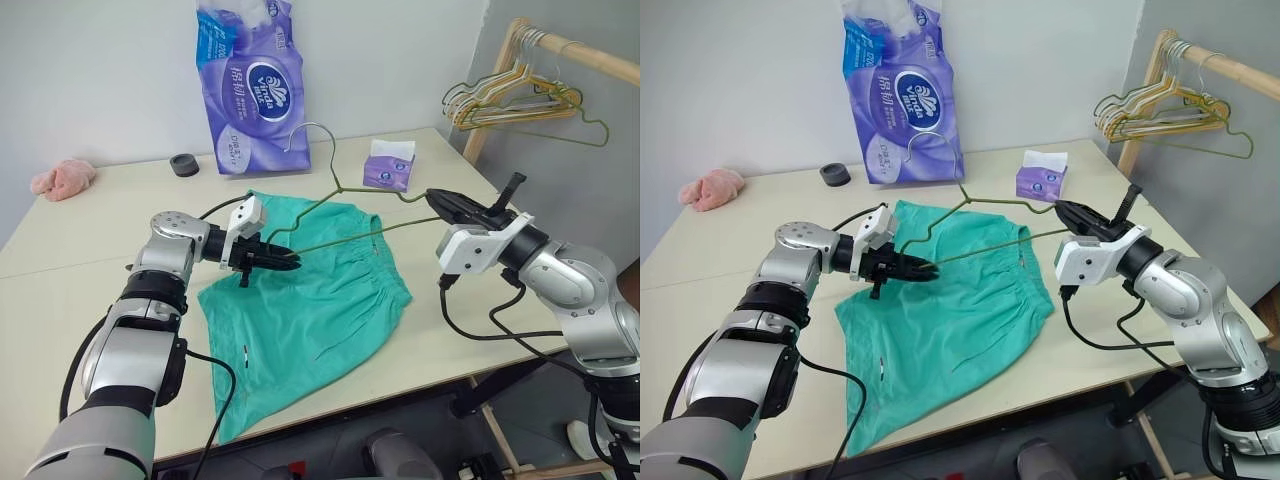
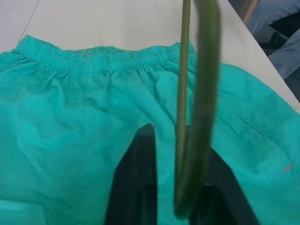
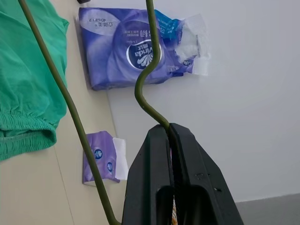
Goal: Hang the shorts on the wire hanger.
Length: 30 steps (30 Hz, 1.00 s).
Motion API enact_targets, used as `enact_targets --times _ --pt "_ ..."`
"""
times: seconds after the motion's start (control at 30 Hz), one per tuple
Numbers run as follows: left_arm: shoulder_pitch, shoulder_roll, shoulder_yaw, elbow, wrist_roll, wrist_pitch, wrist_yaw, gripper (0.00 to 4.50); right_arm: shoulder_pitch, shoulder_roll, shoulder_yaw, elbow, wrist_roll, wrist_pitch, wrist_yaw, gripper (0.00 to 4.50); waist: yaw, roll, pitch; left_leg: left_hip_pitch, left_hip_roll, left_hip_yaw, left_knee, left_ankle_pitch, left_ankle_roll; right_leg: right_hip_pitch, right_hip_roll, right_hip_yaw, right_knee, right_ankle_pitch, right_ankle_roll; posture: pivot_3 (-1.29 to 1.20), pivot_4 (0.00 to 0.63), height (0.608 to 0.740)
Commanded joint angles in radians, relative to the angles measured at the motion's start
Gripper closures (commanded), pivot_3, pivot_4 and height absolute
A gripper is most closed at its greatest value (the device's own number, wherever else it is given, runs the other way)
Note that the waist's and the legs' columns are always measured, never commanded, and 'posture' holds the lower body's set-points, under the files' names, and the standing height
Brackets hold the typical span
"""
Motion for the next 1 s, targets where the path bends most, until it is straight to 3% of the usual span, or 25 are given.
enact_targets --times 0.03,0.7,0.83,1.0 --pt "0.0 0.002 0.023 -0.037 -0.019 0.01 0.009 4.45 -0.016 0.002 -0.023 -0.043 0.004 -0.014 0.003 4.5 0.0 0.0 0.0 0.0 0.0 0.0 0.0 0.0 0.0 0.0 0.0 0.0 0.0 0.0 0.0 -0.3 0.033 0.74" --pt "0.043 0.008 0.019 -0.116 -0.046 0.096 -0.007 4.45 0.013 0.018 -0.021 -0.07 0.055 -0.017 0.042 4.5 0.0 0.0 0.0 0.0 0.0 0.0 0.0 0.0 0.0 0.0 0.0 0.0 0.0 0.0 0.0 -0.3 0.032 0.74" --pt "0.049 0.008 0.019 -0.124 -0.044 0.091 0.0 4.5 0.02 0.021 -0.042 -0.086 0.076 0.002 0.056 3.52 0.0 0.0 0.0 0.0 0.0 0.0 0.0 0.0 0.0 0.0 0.0 0.0 0.0 0.0 0.0 -0.3 0.031 0.74" --pt "0.053 0.009 0.014 -0.121 -0.038 0.076 0.006 4.5 0.059 0.004 -0.063 -0.111 0.093 -0.002 0.077 1.87 0.0 0.0 0.0 0.0 0.0 0.0 0.0 0.0 0.0 0.0 0.0 0.0 0.0 0.0 0.0 -0.31 0.032 0.74"
